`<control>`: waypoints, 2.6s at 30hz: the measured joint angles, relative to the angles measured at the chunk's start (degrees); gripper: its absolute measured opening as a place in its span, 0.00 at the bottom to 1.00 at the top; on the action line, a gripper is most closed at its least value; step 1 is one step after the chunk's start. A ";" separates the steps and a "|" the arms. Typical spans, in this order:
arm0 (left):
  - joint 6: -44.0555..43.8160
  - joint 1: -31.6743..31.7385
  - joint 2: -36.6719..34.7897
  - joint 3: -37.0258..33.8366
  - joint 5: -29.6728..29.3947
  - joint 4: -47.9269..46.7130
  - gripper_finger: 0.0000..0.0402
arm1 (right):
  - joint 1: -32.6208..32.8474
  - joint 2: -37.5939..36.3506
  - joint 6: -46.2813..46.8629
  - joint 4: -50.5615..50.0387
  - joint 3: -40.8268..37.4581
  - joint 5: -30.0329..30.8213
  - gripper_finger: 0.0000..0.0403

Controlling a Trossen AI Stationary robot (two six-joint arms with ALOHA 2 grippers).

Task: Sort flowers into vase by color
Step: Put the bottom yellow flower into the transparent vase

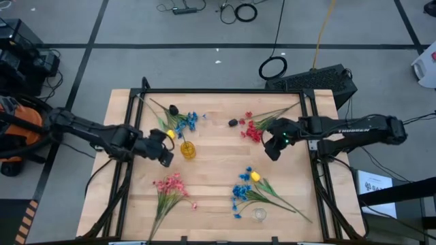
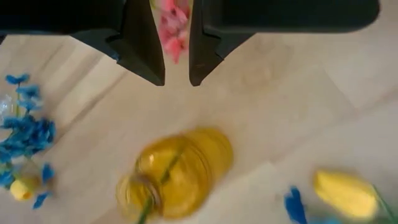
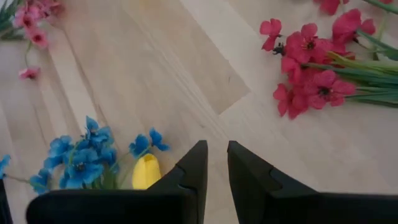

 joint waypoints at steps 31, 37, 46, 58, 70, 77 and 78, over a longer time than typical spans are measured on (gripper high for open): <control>-29.26 -18.17 8.29 3.30 -0.44 -1.08 0.19 | -5.29 0.02 6.21 0.22 -12.26 -7.83 0.13; -29.23 -18.17 8.29 3.30 -0.45 -2.84 0.19 | -2.91 0.02 8.37 -1.60 -12.05 -7.81 0.06; -23.34 -18.17 8.29 1.66 -0.55 -2.51 0.19 | 11.37 1.02 19.79 -10.73 -4.16 1.72 0.00; -12.44 -18.17 8.26 1.55 -0.76 -2.30 0.19 | 28.68 14.64 36.01 -18.54 8.10 3.30 0.00; -8.43 -18.17 8.26 1.53 -0.86 -2.22 0.19 | 34.09 21.48 40.56 -17.06 11.39 2.57 0.12; -8.12 -18.17 8.26 1.53 -0.87 -2.09 0.19 | 37.09 27.28 40.82 -15.99 11.37 2.19 0.25; -8.10 -18.17 8.26 1.53 -0.87 -2.09 0.19 | 37.39 28.06 40.81 -15.61 11.34 2.10 0.27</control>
